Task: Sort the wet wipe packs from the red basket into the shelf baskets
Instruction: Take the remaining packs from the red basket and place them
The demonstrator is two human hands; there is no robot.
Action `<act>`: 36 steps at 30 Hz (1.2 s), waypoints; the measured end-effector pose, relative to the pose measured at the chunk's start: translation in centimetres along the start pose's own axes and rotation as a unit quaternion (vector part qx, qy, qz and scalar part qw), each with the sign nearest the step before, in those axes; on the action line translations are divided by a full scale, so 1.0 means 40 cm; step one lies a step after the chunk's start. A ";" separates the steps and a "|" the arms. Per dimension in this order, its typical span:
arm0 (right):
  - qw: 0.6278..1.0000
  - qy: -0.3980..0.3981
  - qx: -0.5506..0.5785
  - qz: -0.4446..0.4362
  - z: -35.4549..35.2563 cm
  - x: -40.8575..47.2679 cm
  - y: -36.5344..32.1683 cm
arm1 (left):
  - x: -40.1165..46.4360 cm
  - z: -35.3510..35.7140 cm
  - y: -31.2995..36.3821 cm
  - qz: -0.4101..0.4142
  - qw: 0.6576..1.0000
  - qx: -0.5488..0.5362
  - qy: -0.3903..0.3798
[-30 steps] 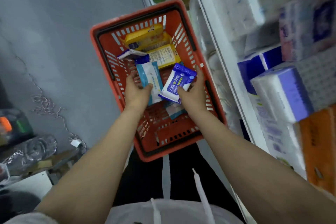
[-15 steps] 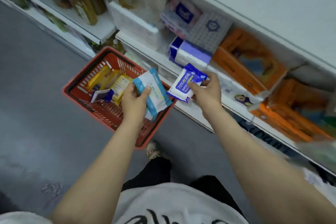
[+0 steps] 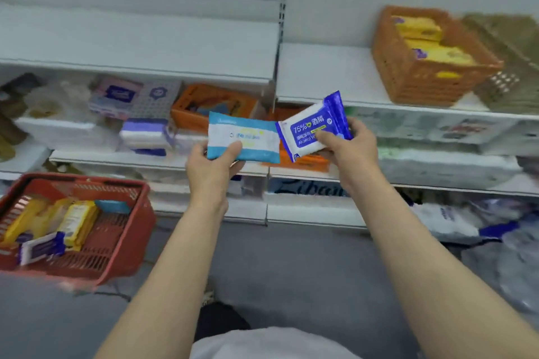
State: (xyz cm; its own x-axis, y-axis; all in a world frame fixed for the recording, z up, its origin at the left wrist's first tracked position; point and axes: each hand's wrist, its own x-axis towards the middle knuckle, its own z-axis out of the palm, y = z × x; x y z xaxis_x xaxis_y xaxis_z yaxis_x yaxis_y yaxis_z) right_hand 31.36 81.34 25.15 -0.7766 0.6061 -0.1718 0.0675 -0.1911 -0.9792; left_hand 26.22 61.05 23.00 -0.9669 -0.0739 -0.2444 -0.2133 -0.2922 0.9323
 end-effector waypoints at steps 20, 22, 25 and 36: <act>0.976 0.188 0.043 -0.099 -0.779 0.232 -0.325 | -0.210 0.899 -0.037 0.072 0.960 0.019 -0.271; 0.974 0.203 0.023 -0.094 -0.837 0.302 -0.363 | -0.184 1.002 -0.045 0.070 0.959 0.011 -0.275; 0.974 0.209 -0.006 -0.083 -0.925 0.410 -0.424 | -0.145 1.152 -0.056 0.057 0.959 0.014 -0.276; 0.981 0.087 -0.166 -0.045 -1.103 0.785 -0.479 | -0.036 1.481 -0.109 0.045 0.977 0.036 -0.205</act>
State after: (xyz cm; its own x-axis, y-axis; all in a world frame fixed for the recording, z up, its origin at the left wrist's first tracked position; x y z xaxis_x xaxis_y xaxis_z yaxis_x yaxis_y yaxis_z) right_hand 33.33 138.10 33.78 -0.6714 0.7378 -0.0705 0.2269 0.1140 -0.9672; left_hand 20.23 118.90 35.09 -0.9539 0.2965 -0.0465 -0.1194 -0.2325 0.9652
